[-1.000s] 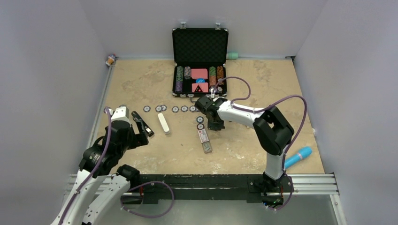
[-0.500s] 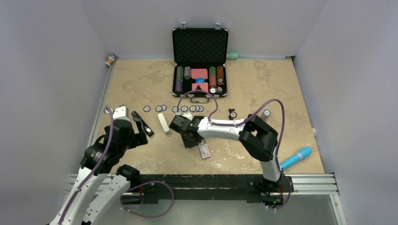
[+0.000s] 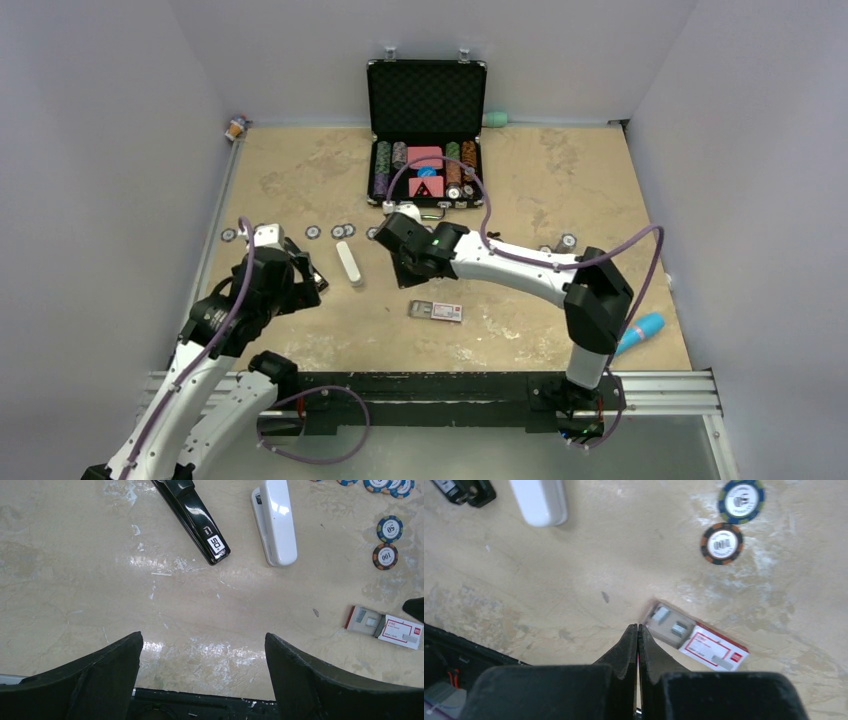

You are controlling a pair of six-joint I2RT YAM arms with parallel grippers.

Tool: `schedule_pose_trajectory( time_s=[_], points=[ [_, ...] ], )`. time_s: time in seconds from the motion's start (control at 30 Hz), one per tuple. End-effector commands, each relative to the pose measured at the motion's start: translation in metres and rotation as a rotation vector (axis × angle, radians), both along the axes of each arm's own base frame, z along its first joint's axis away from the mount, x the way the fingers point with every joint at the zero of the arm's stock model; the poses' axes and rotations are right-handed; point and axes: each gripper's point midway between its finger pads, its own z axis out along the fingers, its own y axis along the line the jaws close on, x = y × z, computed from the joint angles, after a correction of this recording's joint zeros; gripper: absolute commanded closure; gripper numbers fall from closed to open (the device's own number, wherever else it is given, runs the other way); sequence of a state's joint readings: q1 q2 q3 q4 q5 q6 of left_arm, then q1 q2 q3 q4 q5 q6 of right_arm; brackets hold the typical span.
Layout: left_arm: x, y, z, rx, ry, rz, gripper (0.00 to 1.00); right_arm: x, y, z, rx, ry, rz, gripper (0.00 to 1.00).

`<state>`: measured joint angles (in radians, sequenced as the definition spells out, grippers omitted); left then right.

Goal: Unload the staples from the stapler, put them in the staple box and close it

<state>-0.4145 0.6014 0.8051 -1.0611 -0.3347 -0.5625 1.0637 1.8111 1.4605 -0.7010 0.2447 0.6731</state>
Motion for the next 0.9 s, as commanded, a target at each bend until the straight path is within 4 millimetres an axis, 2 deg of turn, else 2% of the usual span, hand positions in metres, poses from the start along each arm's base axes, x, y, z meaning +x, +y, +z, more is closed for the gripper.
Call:
schedule_pose_trajectory(
  time_s=[0.0, 0.1, 0.23, 0.37, 0.47, 0.6, 0.73, 0.87],
  points=[
    [0.01, -0.014, 0.01, -0.046, -0.033, -0.055, 0.05, 0.015, -0.046, -0.004, -0.019, 0.029, -0.128, 1.0],
    [0.013, -0.03, 0.005, -0.081, -0.006, -0.132, 0.06, 0.016, -0.072, -0.018, -0.036, 0.062, -0.179, 1.0],
    [0.018, -0.054, -0.011, -0.12, 0.101, -0.223, 0.08, 0.013, -0.096, -0.024, -0.07, 0.051, -0.215, 1.0],
    [0.025, -0.068, -0.022, -0.136, 0.21, -0.232, 0.09, -0.006, -0.112, -0.034, -0.07, 0.098, -0.202, 1.0],
    [0.033, -0.086, -0.03, -0.19, 0.227, -0.272, 0.09, -0.02, -0.116, -0.034, -0.018, 0.122, -0.201, 0.9],
    [0.043, -0.109, -0.047, -0.245, 0.264, -0.33, 0.22, -0.033, -0.118, -0.024, 0.037, 0.143, -0.199, 0.67],
    [0.05, -0.13, -0.053, -0.295, 0.271, -0.397, 0.24, -0.043, -0.117, -0.018, 0.101, 0.17, -0.215, 0.6],
    [0.054, -0.146, -0.07, -0.325, 0.299, -0.458, 0.29, -0.053, -0.118, -0.043, 0.119, 0.233, -0.281, 0.63]
  ],
)
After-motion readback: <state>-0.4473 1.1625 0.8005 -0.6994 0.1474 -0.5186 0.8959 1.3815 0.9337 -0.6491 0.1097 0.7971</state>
